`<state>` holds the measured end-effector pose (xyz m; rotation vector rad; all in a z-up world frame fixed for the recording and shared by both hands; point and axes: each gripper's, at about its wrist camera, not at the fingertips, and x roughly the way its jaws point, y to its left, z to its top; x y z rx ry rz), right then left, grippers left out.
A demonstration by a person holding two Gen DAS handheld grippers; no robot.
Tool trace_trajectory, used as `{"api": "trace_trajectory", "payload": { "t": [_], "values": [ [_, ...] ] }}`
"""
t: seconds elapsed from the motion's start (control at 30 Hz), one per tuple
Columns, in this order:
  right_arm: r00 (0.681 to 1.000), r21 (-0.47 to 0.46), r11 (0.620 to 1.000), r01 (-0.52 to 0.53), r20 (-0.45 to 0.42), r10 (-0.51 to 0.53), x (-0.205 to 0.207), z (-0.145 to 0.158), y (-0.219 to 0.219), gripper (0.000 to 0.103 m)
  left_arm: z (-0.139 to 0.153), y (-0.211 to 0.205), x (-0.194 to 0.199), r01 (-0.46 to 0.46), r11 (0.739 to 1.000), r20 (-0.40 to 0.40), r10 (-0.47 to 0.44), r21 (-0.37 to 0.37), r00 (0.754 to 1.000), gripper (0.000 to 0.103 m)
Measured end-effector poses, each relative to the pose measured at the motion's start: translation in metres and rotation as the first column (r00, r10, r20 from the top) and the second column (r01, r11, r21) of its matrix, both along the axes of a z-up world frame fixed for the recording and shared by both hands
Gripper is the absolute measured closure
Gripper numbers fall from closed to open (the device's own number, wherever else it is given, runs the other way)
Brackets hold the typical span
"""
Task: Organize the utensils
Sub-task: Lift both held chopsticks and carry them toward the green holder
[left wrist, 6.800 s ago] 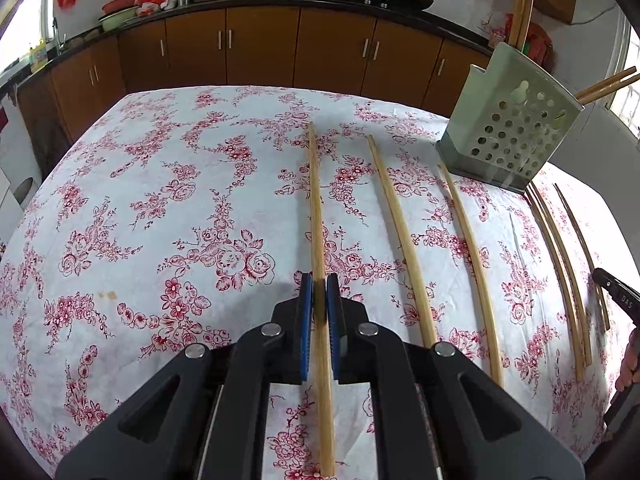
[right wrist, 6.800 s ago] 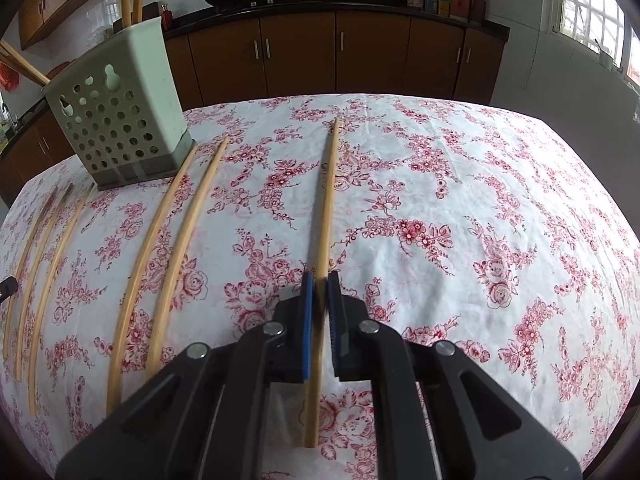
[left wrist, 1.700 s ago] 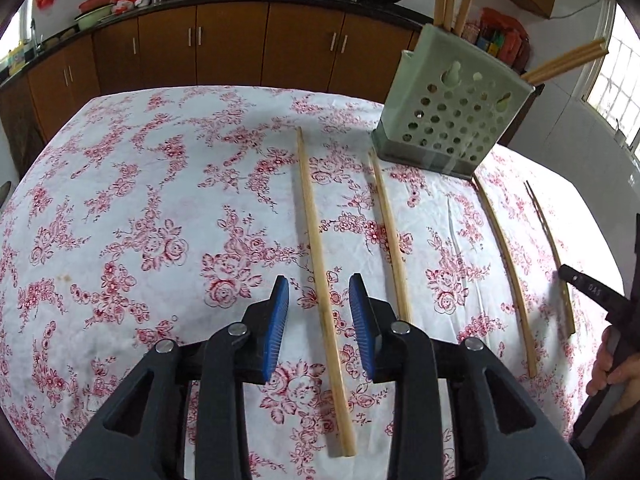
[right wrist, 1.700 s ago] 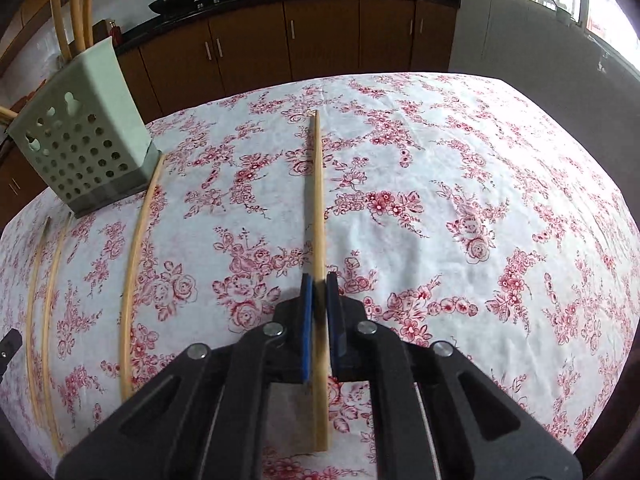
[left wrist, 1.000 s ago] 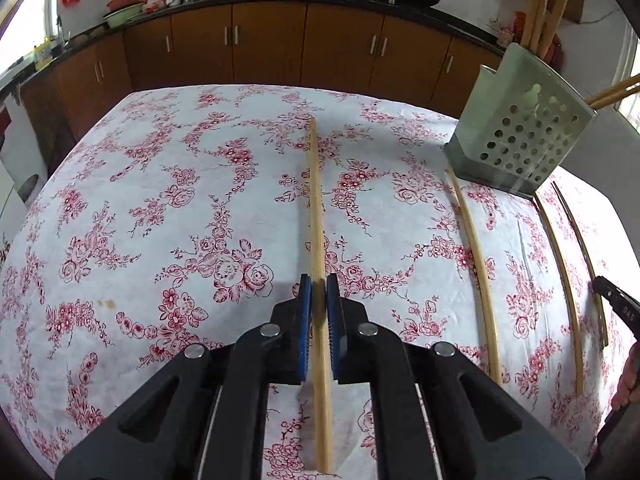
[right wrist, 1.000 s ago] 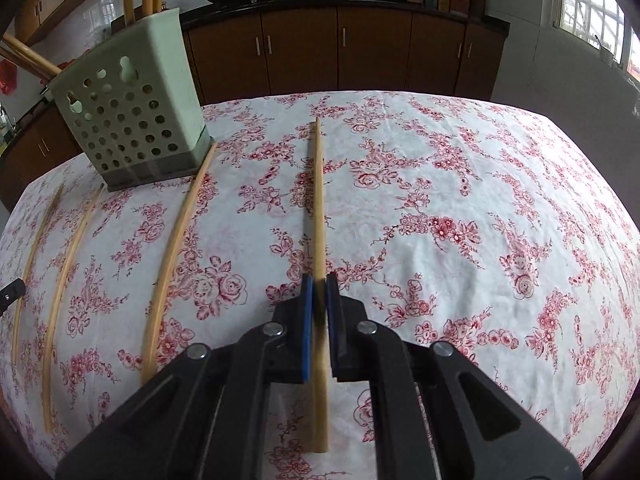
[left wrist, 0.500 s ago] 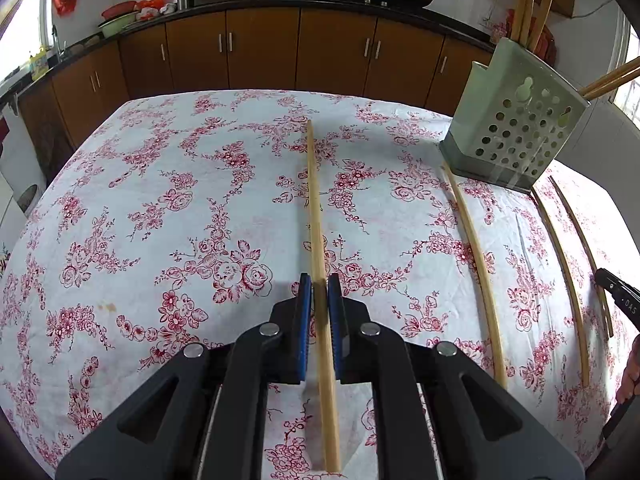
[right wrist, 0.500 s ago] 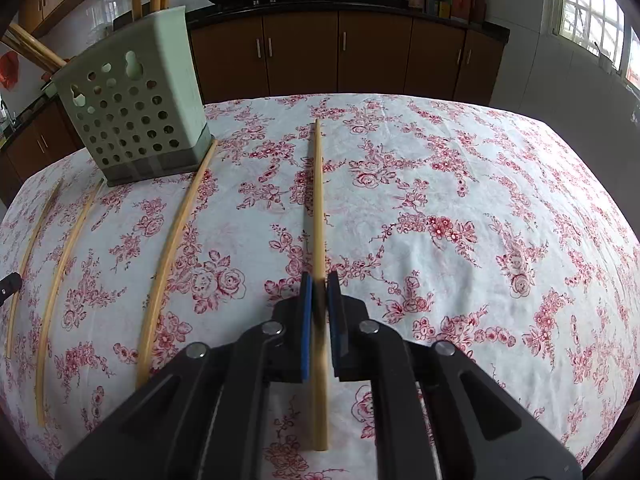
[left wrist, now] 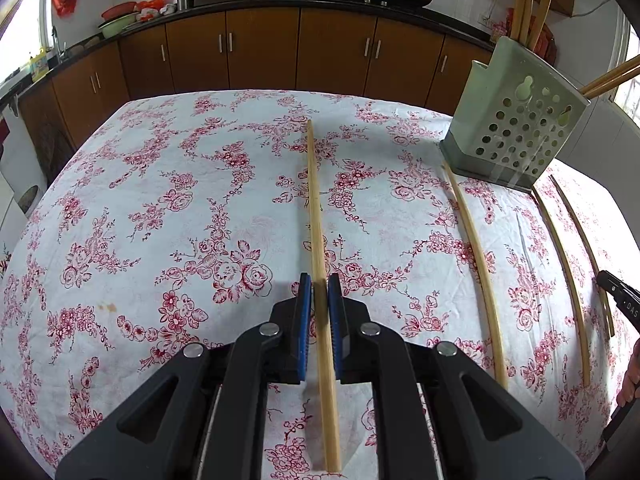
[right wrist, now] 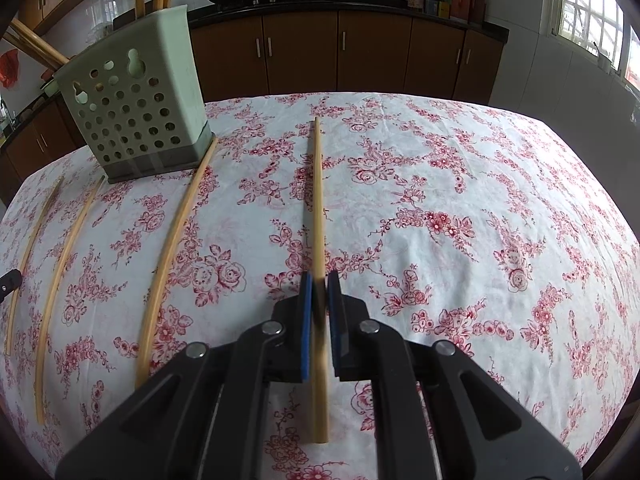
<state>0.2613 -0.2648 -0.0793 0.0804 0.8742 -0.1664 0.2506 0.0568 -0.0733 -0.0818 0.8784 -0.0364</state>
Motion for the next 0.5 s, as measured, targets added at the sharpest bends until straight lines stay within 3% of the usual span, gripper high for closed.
{"api": "trace_trajectory", "payload": {
  "t": [0.5],
  "values": [
    [1.0, -0.002, 1.0, -0.009, -0.001, 0.009, -0.017, 0.0, 0.002, 0.093, 0.0, -0.004, -0.024, 0.044, 0.999, -0.002, -0.044, 0.023, 0.999, 0.091]
  ]
}}
